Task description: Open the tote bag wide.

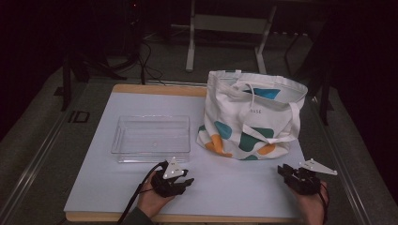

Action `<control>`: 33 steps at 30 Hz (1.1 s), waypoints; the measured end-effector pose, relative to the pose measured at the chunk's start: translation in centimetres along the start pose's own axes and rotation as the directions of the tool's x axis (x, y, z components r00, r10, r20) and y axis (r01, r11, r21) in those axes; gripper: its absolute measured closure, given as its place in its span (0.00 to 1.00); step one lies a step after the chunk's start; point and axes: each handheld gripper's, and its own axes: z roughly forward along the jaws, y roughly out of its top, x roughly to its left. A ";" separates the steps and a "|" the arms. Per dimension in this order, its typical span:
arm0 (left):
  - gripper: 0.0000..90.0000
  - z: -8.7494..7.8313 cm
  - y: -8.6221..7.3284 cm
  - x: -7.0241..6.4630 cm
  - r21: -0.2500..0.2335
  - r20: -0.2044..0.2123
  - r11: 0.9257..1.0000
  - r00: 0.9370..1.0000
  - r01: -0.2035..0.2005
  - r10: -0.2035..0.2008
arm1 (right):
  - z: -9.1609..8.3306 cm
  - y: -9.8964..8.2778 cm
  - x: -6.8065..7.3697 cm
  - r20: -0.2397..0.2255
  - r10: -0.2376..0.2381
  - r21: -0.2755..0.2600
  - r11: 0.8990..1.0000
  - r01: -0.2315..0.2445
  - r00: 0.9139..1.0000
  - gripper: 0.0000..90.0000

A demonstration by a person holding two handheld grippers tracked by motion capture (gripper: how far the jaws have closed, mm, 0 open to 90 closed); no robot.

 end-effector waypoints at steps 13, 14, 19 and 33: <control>0.69 -1.4 2.4 0.6 -0.030 0.015 1.000 1.000 -0.006 0.007 | -0.8 2.8 -0.9 0.022 -0.006 -0.033 0.999 0.006 1.000 0.80; 0.69 -1.4 2.4 0.6 -0.030 0.015 1.000 1.000 -0.006 0.007 | -0.8 2.8 -0.9 0.022 -0.006 -0.033 0.999 0.006 1.000 0.80; 0.69 -2.1 3.7 0.7 -0.049 0.008 0.998 0.999 -0.036 0.036 | -0.8 3.7 -0.9 0.042 -0.022 -0.021 1.000 0.023 0.999 0.81; 0.67 -2.9 6.4 2.4 -0.082 -0.041 0.995 0.998 -0.059 0.056 | -1.0 6.1 -2.8 0.078 0.032 -0.058 0.998 -0.028 0.996 0.90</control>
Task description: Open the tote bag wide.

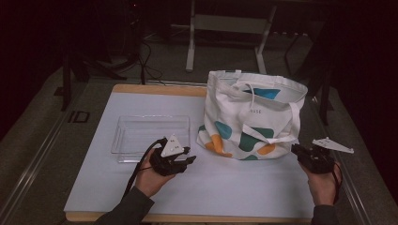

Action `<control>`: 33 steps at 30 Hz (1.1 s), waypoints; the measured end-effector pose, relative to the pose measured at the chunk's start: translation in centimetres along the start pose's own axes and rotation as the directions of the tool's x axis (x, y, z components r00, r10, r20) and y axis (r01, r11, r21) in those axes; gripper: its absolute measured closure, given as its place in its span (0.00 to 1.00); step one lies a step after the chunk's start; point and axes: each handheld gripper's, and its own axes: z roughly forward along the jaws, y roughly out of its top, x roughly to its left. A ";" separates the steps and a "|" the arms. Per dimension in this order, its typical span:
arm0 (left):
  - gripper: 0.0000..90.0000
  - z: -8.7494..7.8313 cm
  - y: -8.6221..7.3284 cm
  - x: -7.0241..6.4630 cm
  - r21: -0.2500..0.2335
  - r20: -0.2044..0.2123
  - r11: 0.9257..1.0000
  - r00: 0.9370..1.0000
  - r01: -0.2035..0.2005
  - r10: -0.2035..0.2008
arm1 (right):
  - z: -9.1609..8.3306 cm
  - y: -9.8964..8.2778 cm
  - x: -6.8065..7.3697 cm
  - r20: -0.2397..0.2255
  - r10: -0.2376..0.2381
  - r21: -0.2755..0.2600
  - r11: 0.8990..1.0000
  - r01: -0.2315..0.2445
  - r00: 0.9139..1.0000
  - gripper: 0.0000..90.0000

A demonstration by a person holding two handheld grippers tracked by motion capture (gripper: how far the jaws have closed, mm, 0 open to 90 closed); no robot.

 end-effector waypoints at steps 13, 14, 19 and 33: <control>0.66 0.2 1.9 1.9 0.003 -0.022 1.000 0.999 -0.025 0.025 | 0.8 3.1 -0.8 0.023 0.045 -0.017 0.999 -0.044 0.999 0.85; 0.66 0.3 2.1 2.0 0.004 -0.025 1.000 0.999 -0.029 0.029 | 0.9 3.3 -0.8 0.028 0.042 -0.013 0.999 -0.041 0.999 0.84; 0.66 0.5 2.5 2.8 -0.006 -0.038 1.000 0.999 -0.009 0.008 | 1.2 4.3 -1.0 0.043 0.041 -0.007 0.999 -0.041 0.998 0.81; 0.65 1.5 4.0 5.0 -0.005 -0.020 1.000 1.000 0.017 -0.017 | 2.0 6.8 -1.4 -0.116 0.126 -0.004 0.992 -0.128 0.985 0.65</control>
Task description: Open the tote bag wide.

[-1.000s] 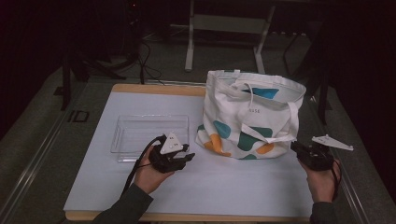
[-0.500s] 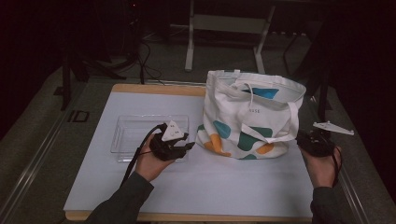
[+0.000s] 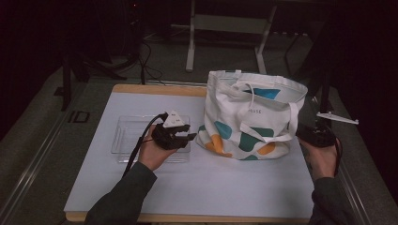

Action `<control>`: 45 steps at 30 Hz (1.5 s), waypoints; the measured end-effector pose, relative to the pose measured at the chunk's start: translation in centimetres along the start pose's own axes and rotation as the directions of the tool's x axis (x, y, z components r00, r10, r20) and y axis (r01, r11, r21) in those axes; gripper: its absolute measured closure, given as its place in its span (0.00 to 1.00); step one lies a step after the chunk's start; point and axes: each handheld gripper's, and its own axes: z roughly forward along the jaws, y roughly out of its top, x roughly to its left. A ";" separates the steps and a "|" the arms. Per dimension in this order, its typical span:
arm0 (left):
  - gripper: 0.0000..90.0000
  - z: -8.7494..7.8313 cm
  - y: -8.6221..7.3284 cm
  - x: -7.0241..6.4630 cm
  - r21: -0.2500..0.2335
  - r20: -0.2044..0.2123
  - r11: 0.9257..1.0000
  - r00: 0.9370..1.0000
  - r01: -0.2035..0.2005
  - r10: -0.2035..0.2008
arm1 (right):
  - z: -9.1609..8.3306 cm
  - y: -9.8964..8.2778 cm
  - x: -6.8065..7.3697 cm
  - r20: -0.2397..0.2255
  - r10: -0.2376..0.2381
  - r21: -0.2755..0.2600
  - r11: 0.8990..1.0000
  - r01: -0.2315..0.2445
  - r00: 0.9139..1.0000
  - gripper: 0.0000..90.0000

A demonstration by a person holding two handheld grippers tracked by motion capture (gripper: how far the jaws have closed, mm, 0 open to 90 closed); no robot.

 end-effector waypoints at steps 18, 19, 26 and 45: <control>0.63 3.0 2.1 1.6 0.064 -0.022 0.998 0.999 -0.029 0.031 | 1.7 1.1 -1.6 -0.129 0.179 0.087 0.982 -0.169 0.975 0.50; 0.63 3.1 2.3 1.6 0.064 -0.025 0.998 0.999 -0.027 0.029 | 1.9 1.1 -1.5 -0.131 0.178 0.095 0.982 -0.166 0.975 0.52; 0.63 3.8 3.3 2.6 0.070 -0.017 0.997 1.000 -0.023 0.024 | 2.3 1.4 -1.1 -0.155 0.139 0.112 0.986 -0.122 0.978 0.77; 0.63 6.0 6.8 5.0 0.043 -0.022 0.999 1.000 -0.004 0.005 | 0.8 0.8 -0.2 -0.173 0.009 0.118 0.993 0.011 0.985 1.00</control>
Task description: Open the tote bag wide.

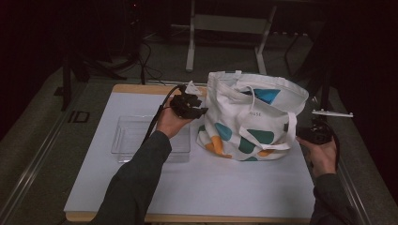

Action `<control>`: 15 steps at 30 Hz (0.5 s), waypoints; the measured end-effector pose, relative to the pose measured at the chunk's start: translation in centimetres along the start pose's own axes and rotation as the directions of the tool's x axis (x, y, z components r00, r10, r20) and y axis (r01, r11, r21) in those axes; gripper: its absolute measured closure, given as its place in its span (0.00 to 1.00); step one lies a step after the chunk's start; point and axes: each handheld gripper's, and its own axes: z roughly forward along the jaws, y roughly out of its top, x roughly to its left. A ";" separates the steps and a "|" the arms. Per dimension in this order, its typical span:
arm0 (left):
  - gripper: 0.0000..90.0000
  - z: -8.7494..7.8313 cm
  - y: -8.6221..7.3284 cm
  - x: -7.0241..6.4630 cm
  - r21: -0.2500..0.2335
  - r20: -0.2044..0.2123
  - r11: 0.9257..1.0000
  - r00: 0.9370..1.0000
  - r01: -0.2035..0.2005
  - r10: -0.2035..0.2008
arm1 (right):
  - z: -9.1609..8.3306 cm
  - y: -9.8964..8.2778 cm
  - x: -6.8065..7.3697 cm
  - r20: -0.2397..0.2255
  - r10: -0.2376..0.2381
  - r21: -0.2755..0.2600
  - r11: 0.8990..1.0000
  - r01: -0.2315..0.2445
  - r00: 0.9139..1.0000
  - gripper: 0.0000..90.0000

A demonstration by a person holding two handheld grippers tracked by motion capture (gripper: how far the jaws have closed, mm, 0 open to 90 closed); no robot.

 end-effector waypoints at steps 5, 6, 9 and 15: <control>0.57 0.8 0.4 0.9 -0.027 0.034 0.999 0.999 0.033 -0.032 | -0.5 -0.3 0.1 -0.012 -0.023 0.002 1.000 0.023 1.000 1.00; 0.56 1.0 0.4 1.0 -0.033 0.037 0.999 0.999 0.032 -0.031 | -0.5 -0.3 0.1 -0.015 -0.024 0.002 1.000 0.024 1.000 1.00; 0.50 1.3 0.5 1.3 -0.038 0.050 0.998 0.998 0.039 -0.037 | -0.7 -0.5 0.0 -0.020 -0.020 0.002 1.000 0.020 1.000 1.00; 0.52 2.1 0.3 2.4 -0.052 0.160 0.994 0.983 0.095 -0.086 | -0.6 -0.6 -0.1 -0.027 -0.017 0.001 1.000 0.017 1.000 1.00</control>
